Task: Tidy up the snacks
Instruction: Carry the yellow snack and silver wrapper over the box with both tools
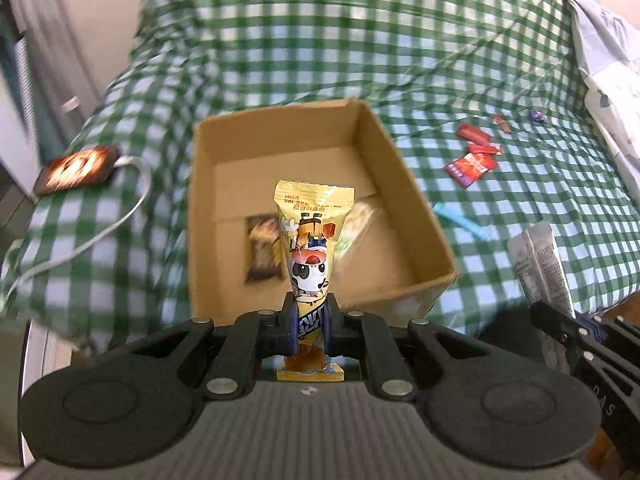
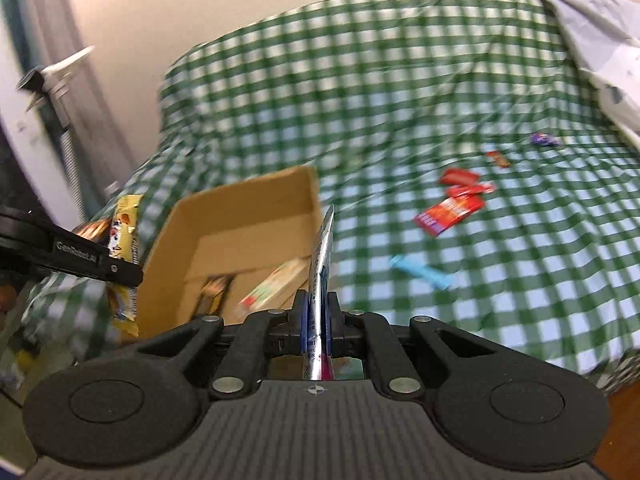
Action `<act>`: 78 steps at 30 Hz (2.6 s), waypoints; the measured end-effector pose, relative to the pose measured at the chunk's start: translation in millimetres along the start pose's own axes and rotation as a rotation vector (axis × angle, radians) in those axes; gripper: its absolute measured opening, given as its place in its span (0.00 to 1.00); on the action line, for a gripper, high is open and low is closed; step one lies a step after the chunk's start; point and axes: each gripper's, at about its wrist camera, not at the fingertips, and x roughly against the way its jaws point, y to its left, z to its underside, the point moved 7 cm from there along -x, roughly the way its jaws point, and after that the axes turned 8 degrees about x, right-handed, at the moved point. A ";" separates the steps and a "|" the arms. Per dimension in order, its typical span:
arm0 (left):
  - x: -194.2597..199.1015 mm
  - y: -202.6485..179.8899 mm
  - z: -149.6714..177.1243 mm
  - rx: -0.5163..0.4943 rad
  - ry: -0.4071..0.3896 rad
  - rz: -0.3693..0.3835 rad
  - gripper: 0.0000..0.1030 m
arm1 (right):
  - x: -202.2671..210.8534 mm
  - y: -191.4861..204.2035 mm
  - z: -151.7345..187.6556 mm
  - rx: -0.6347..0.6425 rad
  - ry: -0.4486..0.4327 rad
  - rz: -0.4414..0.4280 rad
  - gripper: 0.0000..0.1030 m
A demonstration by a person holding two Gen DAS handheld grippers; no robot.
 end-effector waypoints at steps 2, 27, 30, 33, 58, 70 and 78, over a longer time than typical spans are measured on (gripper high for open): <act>9.0 13.3 15.2 0.020 -0.006 -0.006 0.12 | 6.0 16.0 5.1 0.028 0.003 -0.019 0.08; 11.1 47.6 46.3 0.066 0.004 0.008 0.12 | 10.3 53.2 13.6 0.127 0.054 -0.012 0.08; 7.5 49.8 42.9 0.069 0.005 0.004 0.12 | 6.7 52.3 12.9 0.129 0.061 -0.009 0.08; 3.5 52.7 38.7 0.073 0.008 -0.002 0.12 | 0.0 52.5 11.1 0.132 0.069 -0.008 0.08; -68.7 58.6 -42.2 0.078 0.045 -0.026 0.12 | -91.5 46.9 -40.2 0.124 0.122 -0.023 0.08; -146.7 49.9 -85.4 0.036 0.099 -0.057 0.12 | -176.1 36.1 -65.8 0.099 0.140 -0.032 0.08; -190.5 47.8 -90.5 0.018 0.151 -0.070 0.12 | -216.8 32.2 -59.9 0.085 0.190 -0.034 0.08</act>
